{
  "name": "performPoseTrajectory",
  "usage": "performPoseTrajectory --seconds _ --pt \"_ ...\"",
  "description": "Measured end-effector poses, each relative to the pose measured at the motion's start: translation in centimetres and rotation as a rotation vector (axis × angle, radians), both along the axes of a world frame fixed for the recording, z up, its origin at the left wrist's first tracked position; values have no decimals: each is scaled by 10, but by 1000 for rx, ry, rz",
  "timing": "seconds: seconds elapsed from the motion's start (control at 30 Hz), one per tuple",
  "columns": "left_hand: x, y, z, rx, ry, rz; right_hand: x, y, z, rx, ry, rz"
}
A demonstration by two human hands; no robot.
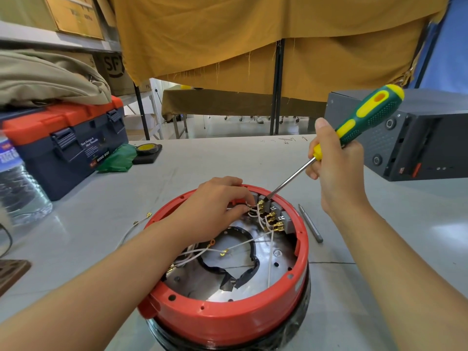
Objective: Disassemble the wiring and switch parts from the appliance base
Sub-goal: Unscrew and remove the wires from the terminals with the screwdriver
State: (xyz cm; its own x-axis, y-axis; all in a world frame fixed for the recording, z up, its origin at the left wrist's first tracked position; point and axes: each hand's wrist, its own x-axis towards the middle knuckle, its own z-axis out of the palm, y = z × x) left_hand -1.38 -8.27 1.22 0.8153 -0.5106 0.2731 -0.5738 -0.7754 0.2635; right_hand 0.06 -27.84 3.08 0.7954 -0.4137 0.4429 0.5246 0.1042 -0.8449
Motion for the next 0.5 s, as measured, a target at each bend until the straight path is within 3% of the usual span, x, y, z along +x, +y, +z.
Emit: performPoseTrajectory --seconds 0.5 --pt "0 -1 -1 -30 -22 12 12 -7 -14 170 143 68"
